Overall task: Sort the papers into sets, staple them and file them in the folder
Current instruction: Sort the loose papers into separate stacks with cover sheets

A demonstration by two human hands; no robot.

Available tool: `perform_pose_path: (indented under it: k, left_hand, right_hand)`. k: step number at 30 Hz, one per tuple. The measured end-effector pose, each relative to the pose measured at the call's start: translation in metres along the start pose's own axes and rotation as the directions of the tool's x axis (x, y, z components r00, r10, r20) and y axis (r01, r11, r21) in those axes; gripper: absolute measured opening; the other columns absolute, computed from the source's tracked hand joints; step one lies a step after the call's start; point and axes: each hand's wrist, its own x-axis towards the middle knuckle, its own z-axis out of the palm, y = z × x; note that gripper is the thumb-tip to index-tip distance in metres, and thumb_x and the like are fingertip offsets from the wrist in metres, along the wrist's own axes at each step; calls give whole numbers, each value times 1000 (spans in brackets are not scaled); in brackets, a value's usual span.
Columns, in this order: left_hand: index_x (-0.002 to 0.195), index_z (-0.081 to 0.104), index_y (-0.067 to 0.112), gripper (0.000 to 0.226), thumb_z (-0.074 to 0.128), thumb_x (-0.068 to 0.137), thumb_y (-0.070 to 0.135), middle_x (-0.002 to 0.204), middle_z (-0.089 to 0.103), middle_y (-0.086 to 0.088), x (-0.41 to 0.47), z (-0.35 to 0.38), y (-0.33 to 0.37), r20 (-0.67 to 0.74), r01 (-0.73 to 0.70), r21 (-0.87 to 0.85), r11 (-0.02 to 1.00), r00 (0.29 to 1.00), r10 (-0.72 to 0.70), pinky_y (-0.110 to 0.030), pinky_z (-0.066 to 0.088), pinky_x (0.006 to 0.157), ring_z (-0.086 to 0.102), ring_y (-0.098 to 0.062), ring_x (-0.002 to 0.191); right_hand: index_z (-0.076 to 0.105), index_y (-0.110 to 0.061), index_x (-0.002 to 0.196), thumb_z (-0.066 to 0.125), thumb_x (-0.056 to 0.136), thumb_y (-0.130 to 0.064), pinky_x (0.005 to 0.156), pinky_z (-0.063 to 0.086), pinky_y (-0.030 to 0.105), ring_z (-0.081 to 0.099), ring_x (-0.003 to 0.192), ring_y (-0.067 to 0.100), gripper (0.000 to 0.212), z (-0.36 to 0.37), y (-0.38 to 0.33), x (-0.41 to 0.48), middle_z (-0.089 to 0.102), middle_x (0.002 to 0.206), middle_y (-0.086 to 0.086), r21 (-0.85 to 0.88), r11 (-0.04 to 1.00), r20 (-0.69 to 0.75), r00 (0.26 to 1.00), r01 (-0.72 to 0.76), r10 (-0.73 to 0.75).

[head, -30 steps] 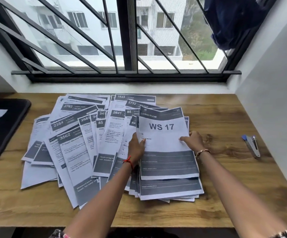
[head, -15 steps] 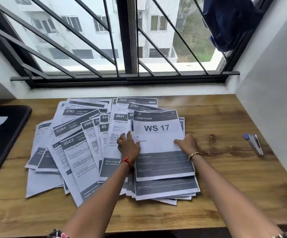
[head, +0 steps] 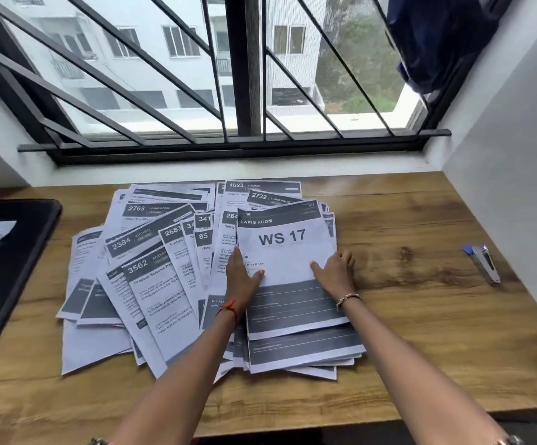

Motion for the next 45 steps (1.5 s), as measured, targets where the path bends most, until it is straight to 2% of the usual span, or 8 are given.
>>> perform_pose_path:
  k: [11, 15, 18, 22, 26, 33, 39, 45]
  left_hand:
    - [140, 35, -1, 71, 68, 77, 0, 141, 43, -17, 8, -24, -14, -165, -62, -75, 995, 985, 49, -32, 25, 112, 38, -29, 132]
    - [134, 43, 1, 67, 72, 74, 8, 132, 51, -16, 13, -36, -34, -192, -30, -38, 999, 981, 22, -44, 37, 106, 46, -31, 124]
    - [140, 35, 3, 72, 71, 79, 14, 142, 43, -13, 12, -45, -41, -124, -10, -46, 999, 992, 4, -42, 31, 111, 38, -28, 132]
    - [146, 27, 6, 75, 68, 83, 14, 151, 31, -8, 10, -48, -44, -71, 1, -89, 996, 997, -7, -29, 22, 114, 28, -21, 139]
    - [146, 27, 8, 74, 67, 84, 12, 144, 41, -2, 9, -48, -37, -96, -30, -140, 990, 995, 16, -16, 26, 102, 39, -16, 131]
    - [145, 31, 11, 76, 69, 80, 10, 142, 46, -6, 21, -54, -36, -85, -50, -158, 986, 996, 37, -39, 38, 108, 45, -20, 129]
    - [145, 29, 9, 79, 67, 77, -4, 145, 40, -8, 41, -57, -33, -39, -85, -178, 980, 996, 80, -26, 33, 107, 41, -21, 132]
    - [146, 24, 9, 79, 68, 80, 3, 151, 31, -8, 63, -58, -28, -50, -42, -162, 986, 998, 34, -19, 24, 102, 29, -22, 138]
  right_hand:
    - [47, 7, 115, 62, 84, -29, 100, 33, 37, 31, 123, 36, 49, 9, -16, 8, 36, 130, 22, 82, 996, 90, 996, 17, -25]
    - [50, 2, 117, 61, 83, -32, 100, 30, 38, 33, 122, 33, 49, 19, -28, 5, 38, 130, 18, 57, 997, -15, 999, 50, -50]
    - [38, -4, 134, 57, 85, -37, 110, 21, 41, 23, 135, 30, 62, 26, -28, 2, 30, 144, 17, 68, 997, -104, 994, 45, -38]
    - [15, -6, 147, 56, 88, -37, 118, 8, 39, 8, 144, 27, 77, 35, -25, 1, 14, 155, 15, 199, 980, -44, 999, 22, -13]
    - [24, -7, 143, 59, 86, -34, 115, 17, 41, 20, 140, 28, 73, 33, -28, 1, 27, 151, 13, 298, 954, -88, 996, 28, -2]
    - [35, -9, 138, 60, 85, -26, 105, 28, 42, 29, 126, 32, 61, 25, -38, 7, 41, 142, 11, 304, 949, -92, 994, 85, -59]
    - [43, -10, 133, 60, 83, -15, 99, 35, 34, 42, 124, 30, 53, 19, -37, 23, 50, 134, 11, 404, 909, -45, 995, 104, -94]
    - [43, -10, 132, 62, 83, -17, 94, 35, 28, 44, 124, 27, 54, 15, -44, 47, 50, 133, 11, 408, 908, 25, 993, 95, -115]
